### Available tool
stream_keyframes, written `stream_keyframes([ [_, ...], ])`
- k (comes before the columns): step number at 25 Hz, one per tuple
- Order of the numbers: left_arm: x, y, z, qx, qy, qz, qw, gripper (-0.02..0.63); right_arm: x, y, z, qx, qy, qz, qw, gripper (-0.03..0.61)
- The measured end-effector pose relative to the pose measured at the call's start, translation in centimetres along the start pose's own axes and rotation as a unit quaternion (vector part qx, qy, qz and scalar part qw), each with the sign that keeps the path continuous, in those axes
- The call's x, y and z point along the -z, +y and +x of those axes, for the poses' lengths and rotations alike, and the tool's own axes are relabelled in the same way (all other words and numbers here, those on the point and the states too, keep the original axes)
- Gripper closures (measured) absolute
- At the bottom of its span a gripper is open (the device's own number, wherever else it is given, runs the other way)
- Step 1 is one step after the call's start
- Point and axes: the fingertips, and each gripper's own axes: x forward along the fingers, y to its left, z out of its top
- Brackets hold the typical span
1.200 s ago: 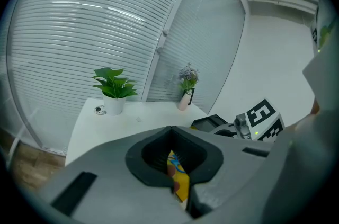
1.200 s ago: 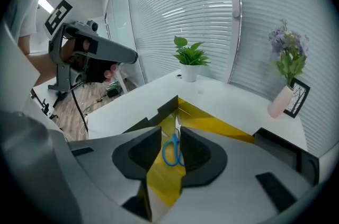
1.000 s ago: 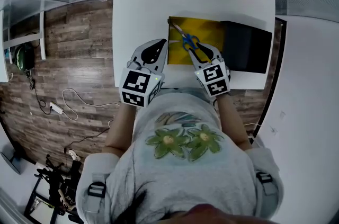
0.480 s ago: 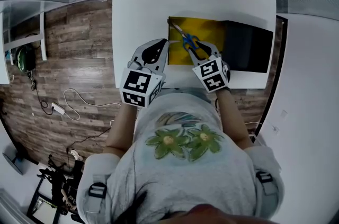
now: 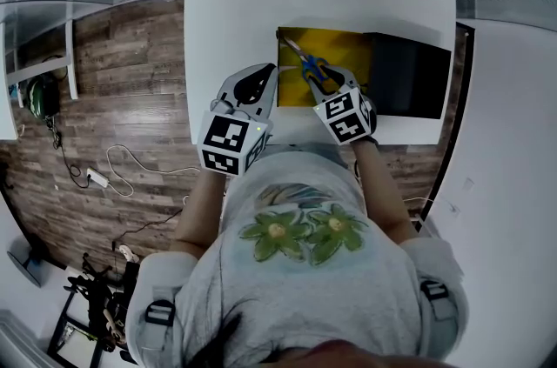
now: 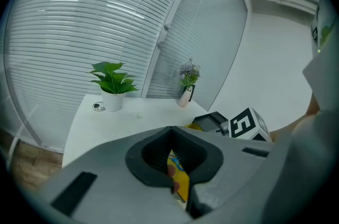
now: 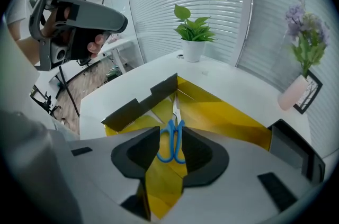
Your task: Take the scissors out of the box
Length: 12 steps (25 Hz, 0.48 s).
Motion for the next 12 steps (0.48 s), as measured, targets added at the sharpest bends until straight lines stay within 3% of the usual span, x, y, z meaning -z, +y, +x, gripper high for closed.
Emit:
stream_keyframes([
  [12,0.2,0.5,0.6,0.005,0.012,-0.007,0.9999,0.617,0.7,-0.4,1.6,-0.007,0.028,-0.001,1.000,0.456],
])
